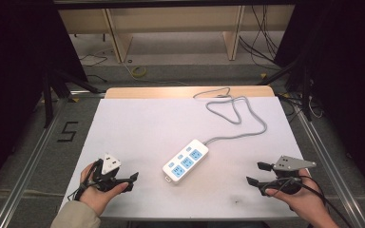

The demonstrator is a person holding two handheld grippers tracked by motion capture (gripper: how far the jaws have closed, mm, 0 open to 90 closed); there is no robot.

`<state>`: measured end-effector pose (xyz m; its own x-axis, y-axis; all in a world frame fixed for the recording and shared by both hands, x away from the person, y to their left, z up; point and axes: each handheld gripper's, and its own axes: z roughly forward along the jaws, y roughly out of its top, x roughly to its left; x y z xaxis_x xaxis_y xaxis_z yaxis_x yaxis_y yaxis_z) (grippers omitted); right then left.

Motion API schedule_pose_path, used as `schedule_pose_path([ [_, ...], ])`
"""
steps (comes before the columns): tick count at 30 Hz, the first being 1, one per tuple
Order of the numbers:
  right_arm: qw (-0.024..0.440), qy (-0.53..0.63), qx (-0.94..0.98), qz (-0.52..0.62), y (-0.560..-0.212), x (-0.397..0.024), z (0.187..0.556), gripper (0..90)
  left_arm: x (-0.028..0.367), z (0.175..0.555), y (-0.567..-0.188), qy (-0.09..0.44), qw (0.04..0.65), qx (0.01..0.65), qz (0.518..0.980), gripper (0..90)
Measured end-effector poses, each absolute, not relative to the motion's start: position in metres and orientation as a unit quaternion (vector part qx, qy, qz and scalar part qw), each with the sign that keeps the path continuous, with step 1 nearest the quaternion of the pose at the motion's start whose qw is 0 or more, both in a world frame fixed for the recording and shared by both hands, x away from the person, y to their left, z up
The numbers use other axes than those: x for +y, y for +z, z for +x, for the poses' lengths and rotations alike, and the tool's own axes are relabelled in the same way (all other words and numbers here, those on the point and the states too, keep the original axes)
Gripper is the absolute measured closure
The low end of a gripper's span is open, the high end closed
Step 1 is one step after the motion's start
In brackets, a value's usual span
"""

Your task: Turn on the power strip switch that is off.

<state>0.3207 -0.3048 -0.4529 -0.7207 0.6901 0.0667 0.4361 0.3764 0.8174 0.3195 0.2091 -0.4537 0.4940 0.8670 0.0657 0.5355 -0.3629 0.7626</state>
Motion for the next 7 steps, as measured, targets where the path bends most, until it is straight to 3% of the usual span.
schedule_pose_path([
  [7,0.144,0.439,0.817,0.345,-0.4531,-0.3052,0.3212,28.9,0.2058,0.3221,-0.4532,0.241,0.349,0.443,0.79,18.2],
])
